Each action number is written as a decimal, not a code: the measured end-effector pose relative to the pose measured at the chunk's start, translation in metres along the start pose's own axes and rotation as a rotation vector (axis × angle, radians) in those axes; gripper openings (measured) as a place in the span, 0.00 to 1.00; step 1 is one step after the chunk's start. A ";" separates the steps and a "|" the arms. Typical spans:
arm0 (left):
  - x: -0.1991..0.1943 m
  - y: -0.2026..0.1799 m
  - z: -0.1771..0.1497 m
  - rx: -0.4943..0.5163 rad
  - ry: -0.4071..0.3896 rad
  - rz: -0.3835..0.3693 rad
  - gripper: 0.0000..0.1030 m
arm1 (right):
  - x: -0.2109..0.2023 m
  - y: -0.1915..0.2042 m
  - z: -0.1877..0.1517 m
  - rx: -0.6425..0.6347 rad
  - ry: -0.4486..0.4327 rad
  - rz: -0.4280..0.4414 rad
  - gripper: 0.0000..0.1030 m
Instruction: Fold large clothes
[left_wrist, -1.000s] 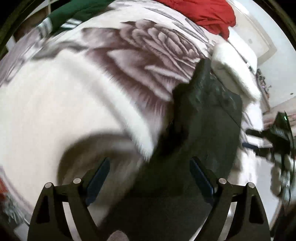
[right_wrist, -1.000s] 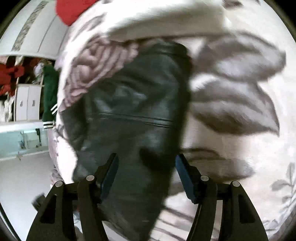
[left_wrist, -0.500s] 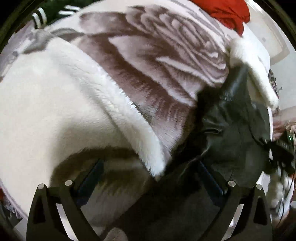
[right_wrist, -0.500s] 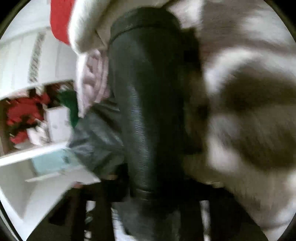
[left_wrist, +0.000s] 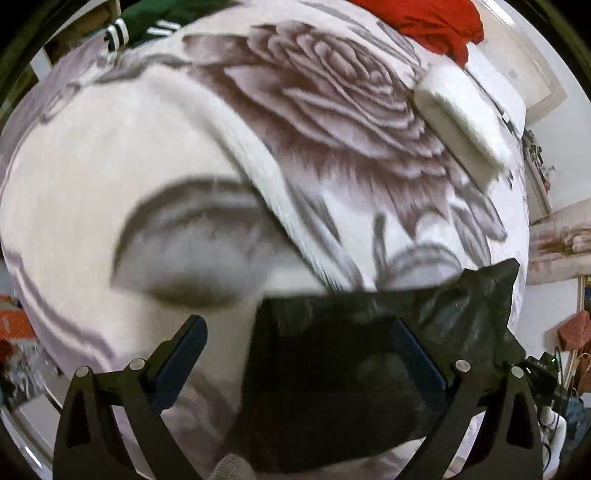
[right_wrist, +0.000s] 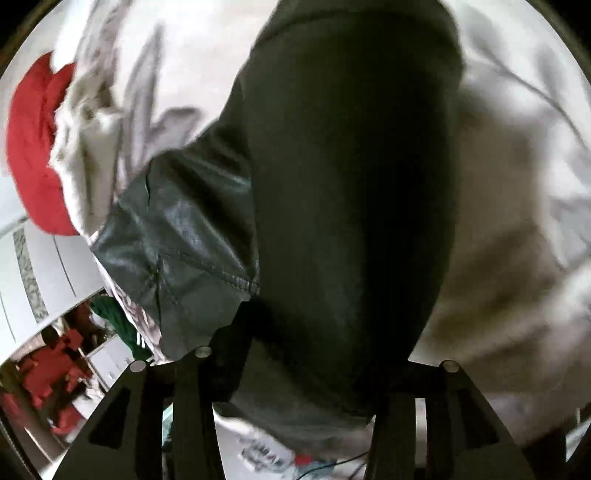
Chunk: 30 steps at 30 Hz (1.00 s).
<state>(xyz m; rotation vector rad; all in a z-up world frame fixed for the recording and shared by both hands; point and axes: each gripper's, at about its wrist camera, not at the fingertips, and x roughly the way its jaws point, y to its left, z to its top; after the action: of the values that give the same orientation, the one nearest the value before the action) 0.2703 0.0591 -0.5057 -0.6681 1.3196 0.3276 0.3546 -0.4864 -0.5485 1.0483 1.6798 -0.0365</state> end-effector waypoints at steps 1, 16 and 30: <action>0.001 -0.007 -0.010 0.011 0.016 0.015 1.00 | -0.007 0.000 -0.006 -0.019 0.014 -0.024 0.46; 0.085 -0.020 -0.057 0.083 0.135 0.153 1.00 | -0.060 -0.104 0.011 0.207 0.005 0.312 0.85; 0.083 -0.032 -0.057 0.127 0.086 0.286 1.00 | 0.041 0.118 -0.119 -0.918 0.124 -0.508 0.30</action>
<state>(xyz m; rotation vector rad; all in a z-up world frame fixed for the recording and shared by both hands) 0.2645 -0.0130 -0.5830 -0.3893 1.5088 0.4456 0.3397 -0.3291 -0.4795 -0.0660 1.7441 0.4375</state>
